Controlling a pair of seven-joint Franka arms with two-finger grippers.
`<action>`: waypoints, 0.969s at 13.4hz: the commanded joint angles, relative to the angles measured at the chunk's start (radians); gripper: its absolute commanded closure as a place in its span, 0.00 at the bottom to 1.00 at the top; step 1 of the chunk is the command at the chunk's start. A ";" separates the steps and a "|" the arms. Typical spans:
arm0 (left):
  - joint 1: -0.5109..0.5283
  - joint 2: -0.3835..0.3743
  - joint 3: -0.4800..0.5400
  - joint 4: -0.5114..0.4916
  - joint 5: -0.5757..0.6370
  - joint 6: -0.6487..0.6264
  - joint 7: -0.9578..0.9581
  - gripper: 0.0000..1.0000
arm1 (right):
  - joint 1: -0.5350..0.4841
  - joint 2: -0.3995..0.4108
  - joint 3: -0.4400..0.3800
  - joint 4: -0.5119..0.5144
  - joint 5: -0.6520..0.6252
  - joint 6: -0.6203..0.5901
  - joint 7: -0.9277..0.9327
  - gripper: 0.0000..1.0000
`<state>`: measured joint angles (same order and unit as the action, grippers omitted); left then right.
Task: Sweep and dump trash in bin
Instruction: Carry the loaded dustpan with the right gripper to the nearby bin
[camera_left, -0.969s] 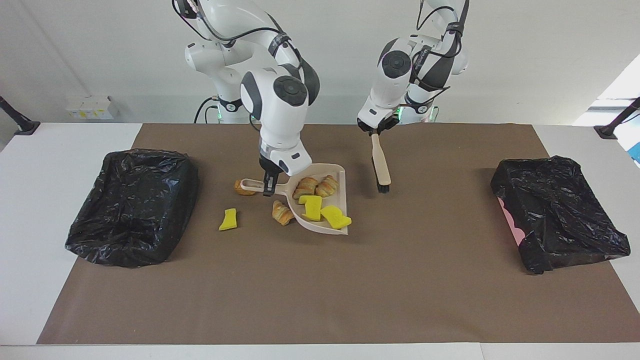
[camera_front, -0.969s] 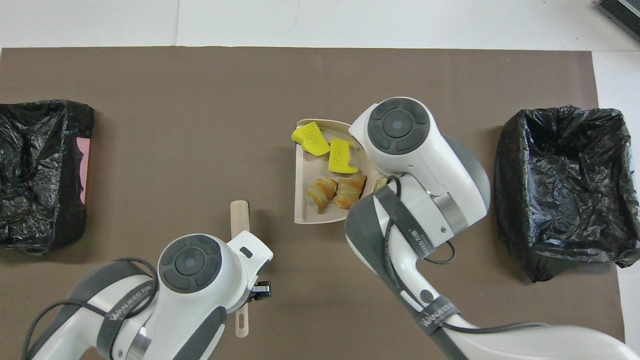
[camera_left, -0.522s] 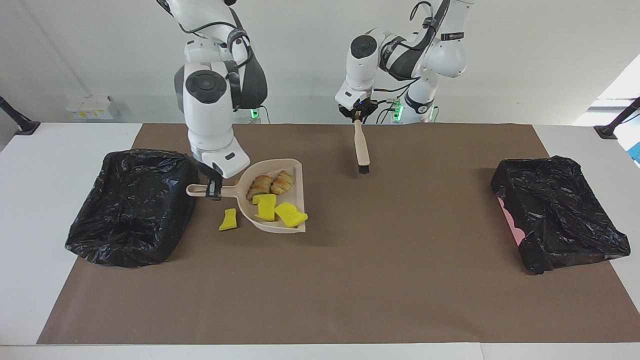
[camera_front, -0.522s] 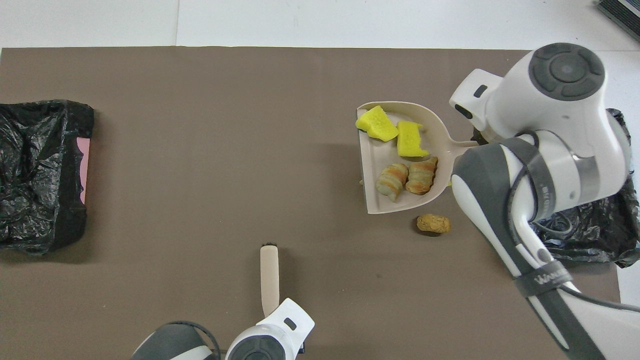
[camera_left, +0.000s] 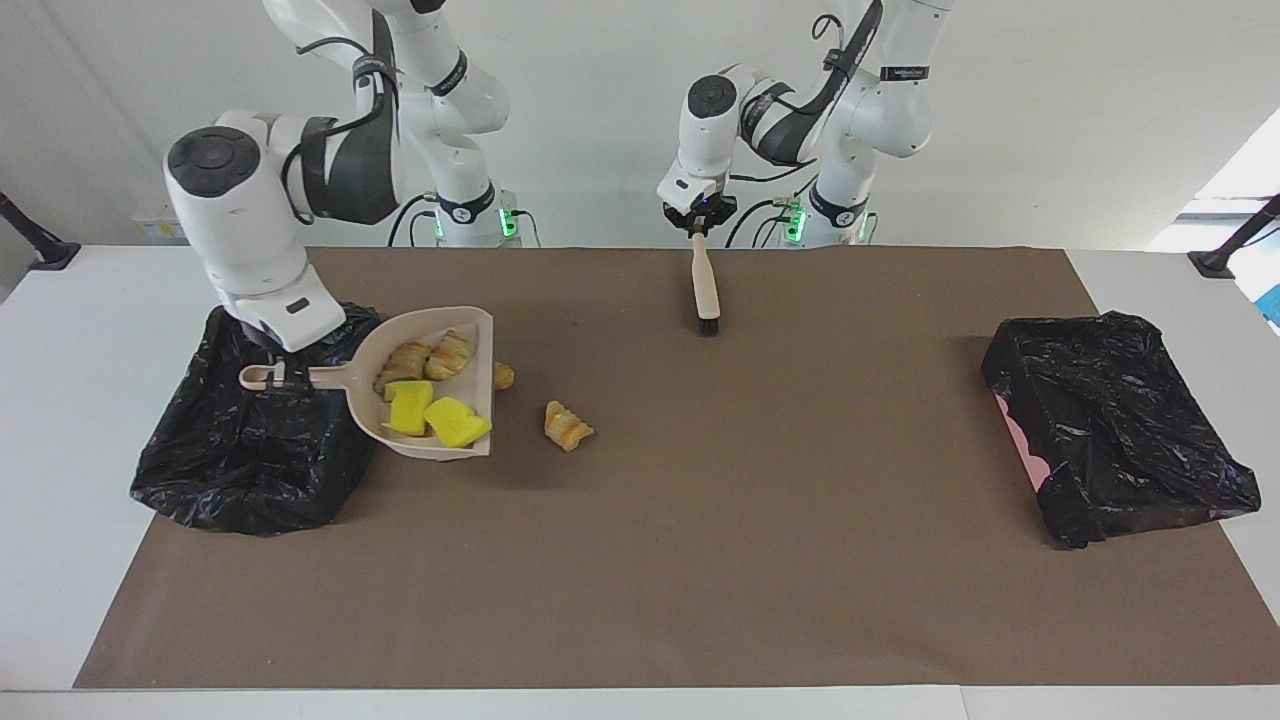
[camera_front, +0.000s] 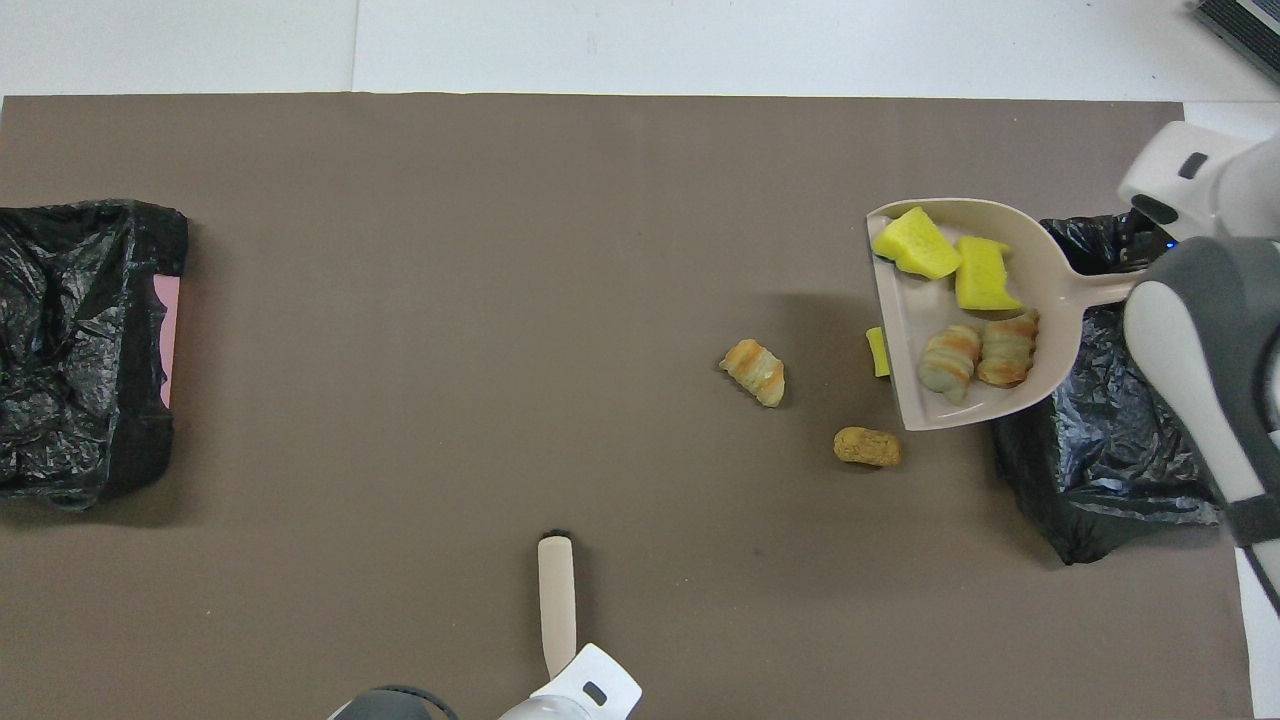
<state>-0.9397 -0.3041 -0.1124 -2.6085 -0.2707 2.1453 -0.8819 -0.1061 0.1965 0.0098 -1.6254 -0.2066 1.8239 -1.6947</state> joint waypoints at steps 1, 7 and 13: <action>-0.033 -0.029 0.016 -0.030 -0.030 0.033 -0.012 0.97 | -0.111 -0.020 0.006 -0.016 -0.008 0.009 -0.117 1.00; 0.082 0.089 0.025 0.094 -0.022 0.012 0.151 0.00 | -0.253 -0.090 0.006 -0.157 -0.313 0.225 -0.175 1.00; 0.367 0.186 0.027 0.416 0.199 -0.108 0.424 0.00 | -0.190 -0.249 0.007 -0.421 -0.764 0.333 0.246 1.00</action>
<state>-0.6693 -0.1450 -0.0784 -2.3033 -0.1142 2.1000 -0.5727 -0.3347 0.0348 0.0106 -1.9473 -0.8641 2.1518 -1.5577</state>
